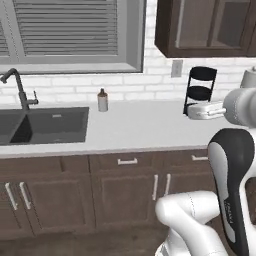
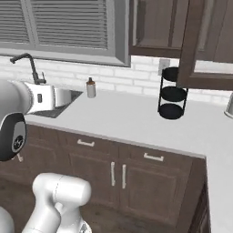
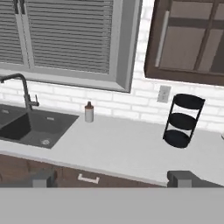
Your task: Gather all objects into one cabinet and sort the glasses and bowls to opposite sides.
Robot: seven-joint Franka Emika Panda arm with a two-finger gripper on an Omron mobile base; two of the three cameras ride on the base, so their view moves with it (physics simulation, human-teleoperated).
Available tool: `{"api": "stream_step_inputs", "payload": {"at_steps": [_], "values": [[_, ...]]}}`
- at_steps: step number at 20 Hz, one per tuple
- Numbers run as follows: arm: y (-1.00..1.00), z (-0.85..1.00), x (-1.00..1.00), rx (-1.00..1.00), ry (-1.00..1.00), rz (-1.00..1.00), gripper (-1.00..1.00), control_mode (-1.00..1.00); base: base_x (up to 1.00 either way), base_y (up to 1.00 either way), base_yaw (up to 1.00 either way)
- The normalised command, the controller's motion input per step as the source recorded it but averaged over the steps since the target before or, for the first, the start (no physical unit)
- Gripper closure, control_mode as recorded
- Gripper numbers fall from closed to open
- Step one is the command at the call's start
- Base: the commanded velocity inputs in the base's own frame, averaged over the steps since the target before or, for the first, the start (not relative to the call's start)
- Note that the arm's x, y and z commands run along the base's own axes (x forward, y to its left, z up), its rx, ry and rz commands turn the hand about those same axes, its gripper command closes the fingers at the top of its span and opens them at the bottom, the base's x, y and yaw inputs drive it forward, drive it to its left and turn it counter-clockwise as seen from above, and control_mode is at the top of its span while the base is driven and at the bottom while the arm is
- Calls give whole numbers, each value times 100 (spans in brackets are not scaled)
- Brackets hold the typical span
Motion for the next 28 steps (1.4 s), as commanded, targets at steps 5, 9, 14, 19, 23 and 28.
{"api": "stream_step_inputs", "payload": {"at_steps": [5, 9, 14, 19, 23, 28], "values": [[0, 0, 0, 0, 0, 0, -100, 100, -14, 43, 70], [0, 0, 0, 0, 0, 0, -100, 100, -3, 38, 67], [0, 0, 0, 0, 0, 0, -100, 100, 0, 39, 64], [0, 0, 0, 0, 0, 0, -100, 100, 0, 43, 53], [0, 0, 0, 0, 0, 0, -100, 100, 9, 31, 38], [0, 0, 0, 0, 0, 0, -100, 100, 33, 31, 50]]}}
